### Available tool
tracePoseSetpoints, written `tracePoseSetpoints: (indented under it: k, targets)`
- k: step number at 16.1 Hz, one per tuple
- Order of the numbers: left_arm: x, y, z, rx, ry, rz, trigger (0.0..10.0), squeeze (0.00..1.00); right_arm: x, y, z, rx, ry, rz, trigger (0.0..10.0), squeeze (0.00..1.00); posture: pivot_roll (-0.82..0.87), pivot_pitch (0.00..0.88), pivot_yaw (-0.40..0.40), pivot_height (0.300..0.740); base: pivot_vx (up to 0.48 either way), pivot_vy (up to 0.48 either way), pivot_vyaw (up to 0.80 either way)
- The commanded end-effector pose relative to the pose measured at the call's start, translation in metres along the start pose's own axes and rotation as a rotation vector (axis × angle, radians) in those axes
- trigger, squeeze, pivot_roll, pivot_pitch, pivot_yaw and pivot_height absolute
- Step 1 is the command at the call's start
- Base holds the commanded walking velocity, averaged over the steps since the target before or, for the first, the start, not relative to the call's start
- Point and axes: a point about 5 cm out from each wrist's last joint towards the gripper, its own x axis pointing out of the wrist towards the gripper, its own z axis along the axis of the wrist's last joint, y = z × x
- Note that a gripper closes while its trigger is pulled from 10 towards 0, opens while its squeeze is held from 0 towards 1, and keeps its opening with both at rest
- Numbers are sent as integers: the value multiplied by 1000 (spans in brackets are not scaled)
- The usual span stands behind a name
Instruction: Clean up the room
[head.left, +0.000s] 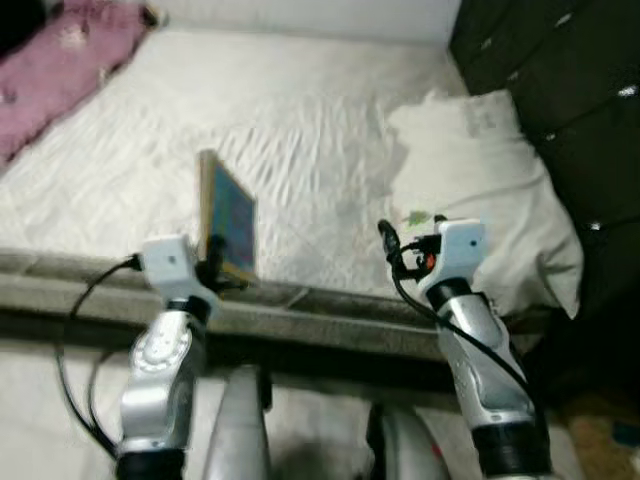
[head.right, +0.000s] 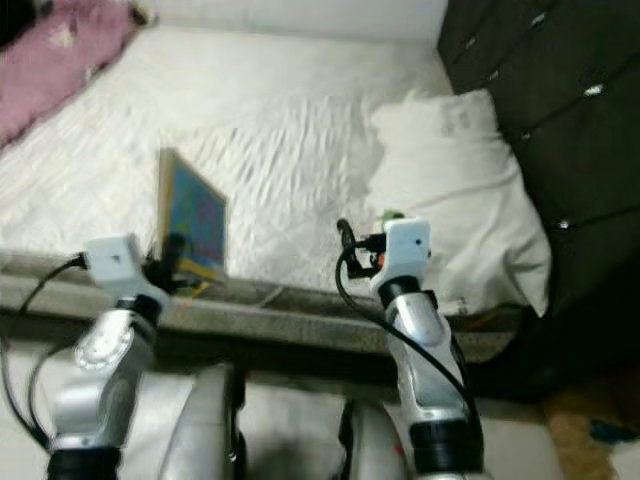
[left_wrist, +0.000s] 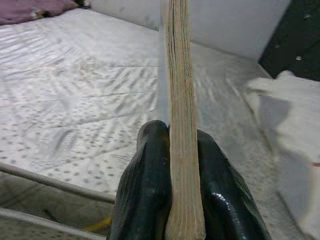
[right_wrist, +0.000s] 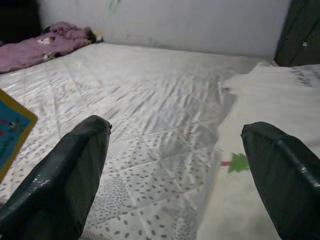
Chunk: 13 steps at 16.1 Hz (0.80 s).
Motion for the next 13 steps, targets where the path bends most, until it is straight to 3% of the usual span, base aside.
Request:
tracePoseSetpoints:
  k: [1, 11, 13]
  targets:
    - [6, -10, 18, -2, -78, -46, 10000, 0, 4, 1, 9, -9, -33, 12, 10000, 0, 19, 32, -41, 621, 296, 0, 0]
    - [7, -13, 20, -10, -87, -70, 10000, 0, 5, 1, 9, -19, -37, 16, 10000, 0, 16, 30, -41, 621, 468, 0, 0]
    - [9, -12, 19, -8, -85, -41, 10000, 0, 5, 0, 9, -20, -38, 14, 10000, 0, 15, 32, -41, 621, 0, 0, 0]
